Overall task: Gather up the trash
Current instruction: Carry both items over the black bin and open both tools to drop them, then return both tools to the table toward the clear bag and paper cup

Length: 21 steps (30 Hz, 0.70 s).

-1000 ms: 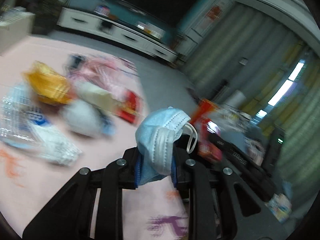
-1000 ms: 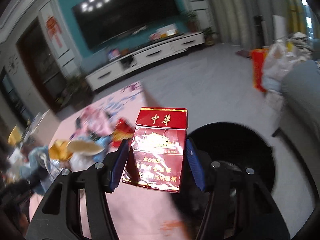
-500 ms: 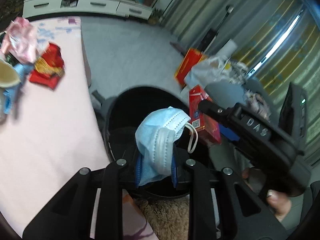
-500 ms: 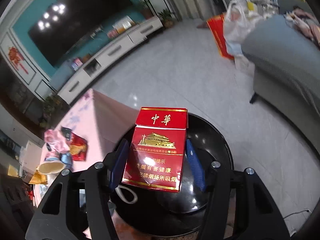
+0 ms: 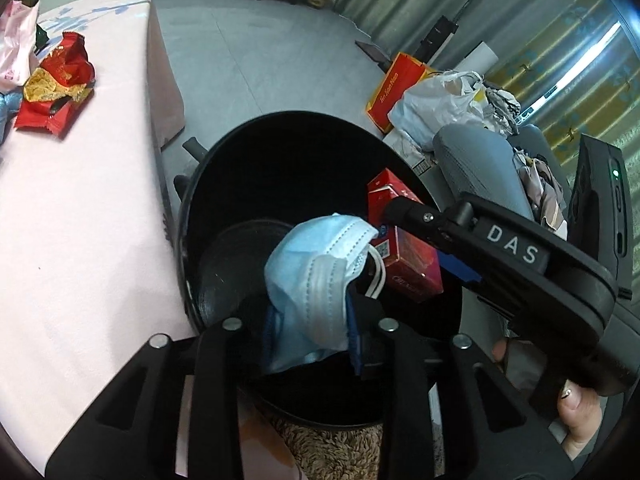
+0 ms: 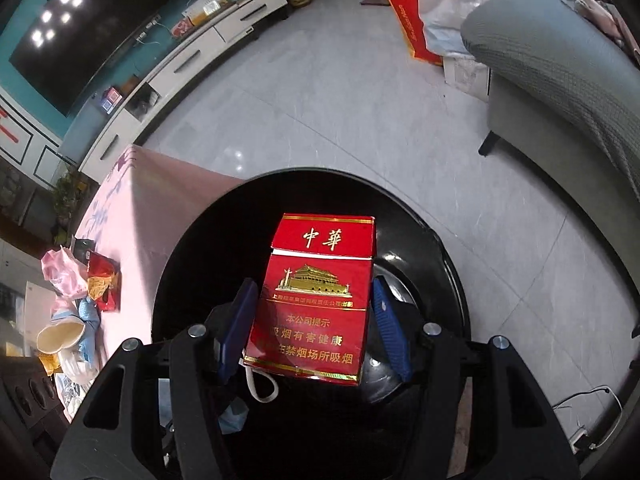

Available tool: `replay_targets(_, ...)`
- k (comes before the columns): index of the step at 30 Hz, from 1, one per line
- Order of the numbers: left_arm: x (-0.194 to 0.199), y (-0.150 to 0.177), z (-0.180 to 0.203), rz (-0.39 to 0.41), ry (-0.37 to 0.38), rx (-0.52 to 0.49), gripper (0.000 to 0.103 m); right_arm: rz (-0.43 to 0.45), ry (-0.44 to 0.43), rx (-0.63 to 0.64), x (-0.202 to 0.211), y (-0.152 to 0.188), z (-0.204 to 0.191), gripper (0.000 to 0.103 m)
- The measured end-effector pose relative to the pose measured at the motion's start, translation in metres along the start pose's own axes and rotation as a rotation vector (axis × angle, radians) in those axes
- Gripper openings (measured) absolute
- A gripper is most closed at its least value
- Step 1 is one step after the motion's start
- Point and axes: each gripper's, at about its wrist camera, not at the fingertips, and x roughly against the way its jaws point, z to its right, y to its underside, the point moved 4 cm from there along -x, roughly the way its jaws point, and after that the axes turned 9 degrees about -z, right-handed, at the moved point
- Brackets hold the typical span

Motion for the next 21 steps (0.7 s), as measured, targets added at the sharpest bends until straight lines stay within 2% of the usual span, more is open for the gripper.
replay_targets(1,0.001,0.000,0.001,-0.001,0.006,-0.001,0.034,0.001,0.004,0.001,0.000,0.000,-0.001,0.059)
replay_targets(3,0.005,-0.003,0.007,0.004,0.006,-0.011,0.053,0.002,-0.001,0.001,0.000,0.000,-0.001,0.060)
replay_targets(5,0.017,-0.001,0.007,0.034,-0.006,-0.021,0.063,0.007,-0.030,-0.003,0.002,-0.001,-0.002,0.077)
replay_targets(8,0.035,0.001,0.005,0.077,-0.010,-0.032,0.078,0.046,-0.035,0.009,0.011,-0.001,-0.005,0.081)
replay_targets(10,0.049,0.003,0.001,0.105,-0.016,-0.025,0.081,0.069,-0.043,0.011,0.016,-0.001,-0.007,0.084)
replay_targets(13,0.076,0.006,-0.008,0.152,-0.024,-0.001,0.089,0.087,-0.064,0.019,0.023,-0.001,-0.011,0.085)
replay_targets(15,0.098,0.009,-0.017,0.198,-0.044,0.020,0.099,0.105,-0.061,0.034,0.027,0.000,-0.016,0.087)
replay_targets(18,0.135,0.020,-0.038,0.286,-0.126,0.055,0.100,0.146,-0.046,0.069,0.036,0.003,-0.027,0.090)
replay_targets(21,0.171,0.031,-0.062,0.353,-0.186,0.091,0.100,0.183,-0.047,0.132,0.044,0.010,-0.048,0.098)
